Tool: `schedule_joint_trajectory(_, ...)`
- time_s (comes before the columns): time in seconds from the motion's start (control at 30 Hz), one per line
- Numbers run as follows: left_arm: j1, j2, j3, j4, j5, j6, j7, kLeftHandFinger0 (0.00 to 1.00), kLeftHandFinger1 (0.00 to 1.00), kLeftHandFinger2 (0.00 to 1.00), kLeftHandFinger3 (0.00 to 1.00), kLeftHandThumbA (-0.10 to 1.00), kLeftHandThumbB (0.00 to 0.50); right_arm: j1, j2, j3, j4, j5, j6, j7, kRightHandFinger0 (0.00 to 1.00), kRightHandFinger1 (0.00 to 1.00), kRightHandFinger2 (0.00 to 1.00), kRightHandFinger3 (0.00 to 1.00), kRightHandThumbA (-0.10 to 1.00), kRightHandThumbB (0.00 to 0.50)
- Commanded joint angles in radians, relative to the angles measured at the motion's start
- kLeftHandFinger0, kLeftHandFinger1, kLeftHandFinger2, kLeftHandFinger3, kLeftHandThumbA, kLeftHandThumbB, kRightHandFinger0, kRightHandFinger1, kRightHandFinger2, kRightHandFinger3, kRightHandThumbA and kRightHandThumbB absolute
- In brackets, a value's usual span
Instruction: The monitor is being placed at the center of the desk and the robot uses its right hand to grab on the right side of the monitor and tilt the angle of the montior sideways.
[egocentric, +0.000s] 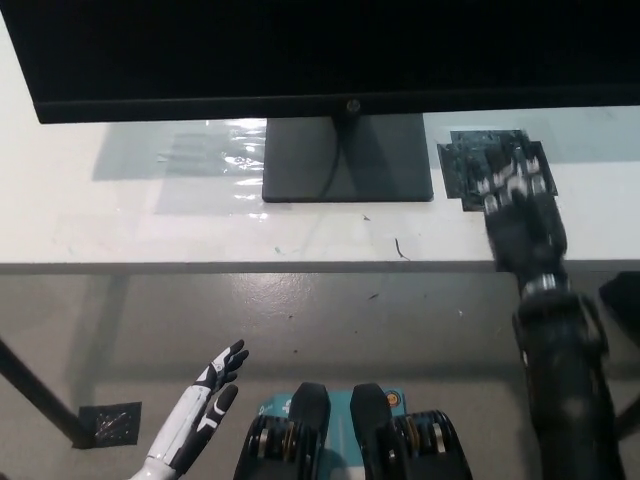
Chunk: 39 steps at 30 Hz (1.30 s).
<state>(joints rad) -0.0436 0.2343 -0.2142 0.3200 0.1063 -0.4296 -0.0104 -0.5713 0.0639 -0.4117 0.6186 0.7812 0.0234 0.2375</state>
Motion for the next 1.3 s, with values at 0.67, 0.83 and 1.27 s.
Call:
schedule_joint_trajectory(0.67,-0.028,0.023,-0.003,-0.011,0.002,-0.040,0.015,1.00,1.00,1.00,1.00,1.00,0.292,0.716,0.155,0.363,-1.215,-0.620,-0.493,0.374,1.00,1.00,1.00,1.00,1.00,0.411)
schedule_joint_trajectory(0.83,-0.007,0.017,-0.004,-0.017,-0.007,-0.040,0.009,1.00,1.00,1.00,1.00,1.00,0.290,0.709,-0.041,0.541,-0.997,-0.995,-0.493,-0.140,1.00,1.00,1.00,1.00,1.00,0.280)
schedule_joint_trajectory(1.27,0.035,0.016,-0.012,-0.030,0.002,-0.040,0.019,1.00,1.00,1.00,1.00,1.00,0.298,0.568,-0.209,0.716,-0.466,-1.168,-0.493,-0.582,1.00,1.00,1.00,1.00,1.00,0.349)
